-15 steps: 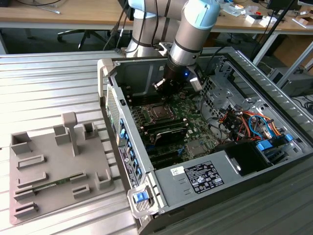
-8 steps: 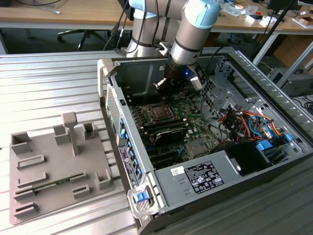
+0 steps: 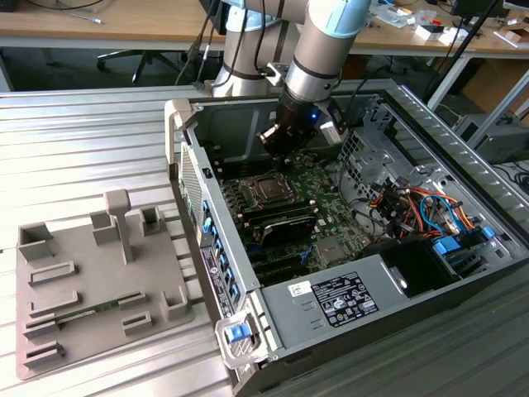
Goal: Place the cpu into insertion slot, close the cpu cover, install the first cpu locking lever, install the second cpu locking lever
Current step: 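Install the first cpu locking lever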
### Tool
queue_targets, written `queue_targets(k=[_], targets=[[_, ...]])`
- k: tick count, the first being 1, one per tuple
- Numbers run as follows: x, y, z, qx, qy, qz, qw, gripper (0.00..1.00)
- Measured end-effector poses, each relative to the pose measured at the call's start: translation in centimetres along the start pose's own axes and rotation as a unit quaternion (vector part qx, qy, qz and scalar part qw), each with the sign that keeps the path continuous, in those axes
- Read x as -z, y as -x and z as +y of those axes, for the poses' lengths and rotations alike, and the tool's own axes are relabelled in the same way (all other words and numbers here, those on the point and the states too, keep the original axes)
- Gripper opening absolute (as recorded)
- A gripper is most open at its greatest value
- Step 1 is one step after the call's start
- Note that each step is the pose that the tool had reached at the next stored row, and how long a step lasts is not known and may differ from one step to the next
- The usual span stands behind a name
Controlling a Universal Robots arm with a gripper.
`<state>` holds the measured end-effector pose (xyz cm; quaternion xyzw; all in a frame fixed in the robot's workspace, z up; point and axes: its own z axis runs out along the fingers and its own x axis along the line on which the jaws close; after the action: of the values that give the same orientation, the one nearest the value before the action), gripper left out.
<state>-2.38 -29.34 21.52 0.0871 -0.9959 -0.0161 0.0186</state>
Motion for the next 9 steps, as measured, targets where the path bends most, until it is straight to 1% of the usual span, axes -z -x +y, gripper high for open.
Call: queue_targets(k=[2,3,4,5,9], targets=[[0.06,-0.02,-0.02,0.000,0.0009,-0.0002,1.00000,0.11],[0.07,-0.11,-0.14,0.000,0.0017,-0.0007,1.00000,0.11],[0.07,-0.42,-0.41,0.000,0.0029,-0.0014,0.99999,0.11],[0.06,-0.71,-0.51,0.000,0.0033,-0.0020,0.99999,0.11],[0.01,-2.00,-0.36,0.000,0.0033,-0.0038,0.99999,0.11]])
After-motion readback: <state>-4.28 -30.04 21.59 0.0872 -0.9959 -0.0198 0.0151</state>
